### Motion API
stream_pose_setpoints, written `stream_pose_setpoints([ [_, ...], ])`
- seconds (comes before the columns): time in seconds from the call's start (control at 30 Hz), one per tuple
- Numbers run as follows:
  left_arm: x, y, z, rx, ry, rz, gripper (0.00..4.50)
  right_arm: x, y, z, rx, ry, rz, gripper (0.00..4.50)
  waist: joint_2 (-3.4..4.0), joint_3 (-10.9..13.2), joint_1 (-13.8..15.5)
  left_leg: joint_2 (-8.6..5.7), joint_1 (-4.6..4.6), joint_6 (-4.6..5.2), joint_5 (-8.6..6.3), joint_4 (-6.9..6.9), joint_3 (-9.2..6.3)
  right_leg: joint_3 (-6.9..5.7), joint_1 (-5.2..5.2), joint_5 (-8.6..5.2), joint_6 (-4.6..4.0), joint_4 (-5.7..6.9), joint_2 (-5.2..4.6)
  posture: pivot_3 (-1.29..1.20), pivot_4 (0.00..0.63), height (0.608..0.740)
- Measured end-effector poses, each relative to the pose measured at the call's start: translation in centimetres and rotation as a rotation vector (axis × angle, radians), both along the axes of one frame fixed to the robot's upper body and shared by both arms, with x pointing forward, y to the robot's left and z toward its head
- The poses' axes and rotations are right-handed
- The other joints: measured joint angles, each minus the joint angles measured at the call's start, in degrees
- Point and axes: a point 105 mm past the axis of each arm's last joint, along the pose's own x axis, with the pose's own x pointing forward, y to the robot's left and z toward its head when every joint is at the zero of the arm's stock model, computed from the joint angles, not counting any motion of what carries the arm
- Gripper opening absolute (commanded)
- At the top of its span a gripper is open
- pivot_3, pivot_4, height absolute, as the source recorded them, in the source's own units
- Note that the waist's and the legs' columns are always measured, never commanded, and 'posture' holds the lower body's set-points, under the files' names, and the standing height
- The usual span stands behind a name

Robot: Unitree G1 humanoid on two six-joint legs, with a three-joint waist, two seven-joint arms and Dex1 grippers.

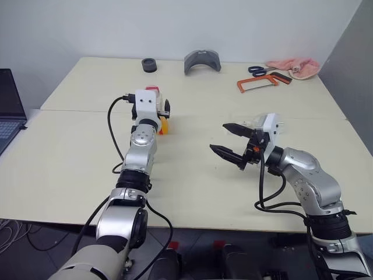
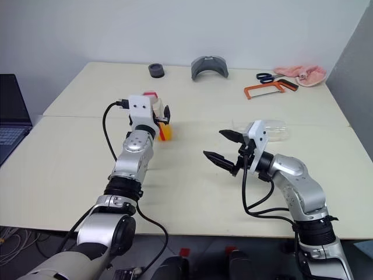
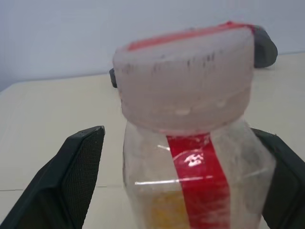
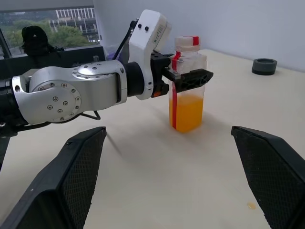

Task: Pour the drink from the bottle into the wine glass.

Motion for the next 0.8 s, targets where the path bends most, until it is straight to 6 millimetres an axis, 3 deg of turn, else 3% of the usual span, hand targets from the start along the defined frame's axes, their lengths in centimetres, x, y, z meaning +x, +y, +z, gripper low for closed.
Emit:
stream_pose_setpoints([
  [0.27,0.36,-0.06,-0.3,-0.01,0.021,0.008,4.48,0.15,-0.06,-0.1,0.0,0.007,-0.003,4.5,0.0,0.0,0.0,-0.01,0.0,-0.03,0.02,0.0,0.02,0.0,-0.01,0.0,0.0,0.0,0.0,0.0,0.15,0.74],
  [0.37,0.51,-0.26,-0.42,-0.018,0.026,0.004,3.86,0.2,-0.08,-0.11,0.0,0.008,-0.004,4.5,0.0,0.0,0.0,-0.02,-0.01,-0.04,0.02,0.0,0.04,0.0,-0.01,0.0,0.0,0.0,0.0,0.0,0.15,0.74],
  [0.57,0.64,-0.3,-0.05,-0.027,0.016,0.0,1.97,0.23,-0.05,0.03,0.0,0.003,-0.003,4.5,0.0,0.0,-0.02,-0.01,-0.02,-0.04,0.02,0.0,0.03,0.01,-0.02,0.0,0.0,0.01,0.0,0.0,0.15,0.74],
  [0.63,0.64,-0.31,-0.01,-0.027,0.014,-0.001,1.76,0.23,-0.06,0.04,0.0,0.003,-0.003,4.5,-0.01,0.0,-0.02,-0.01,-0.03,-0.04,0.02,0.0,0.04,0.0,-0.03,0.0,0.0,0.0,0.0,0.0,0.15,0.74],
  [0.8,0.6,-0.59,0.17,-0.031,0.001,-0.024,1.76,0.23,-0.06,0.04,0.0,0.003,-0.003,4.5,-0.01,0.0,-0.02,-0.01,-0.05,-0.04,0.02,0.0,0.05,0.0,-0.05,0.0,0.0,0.01,-0.01,0.0,0.15,0.74],
])
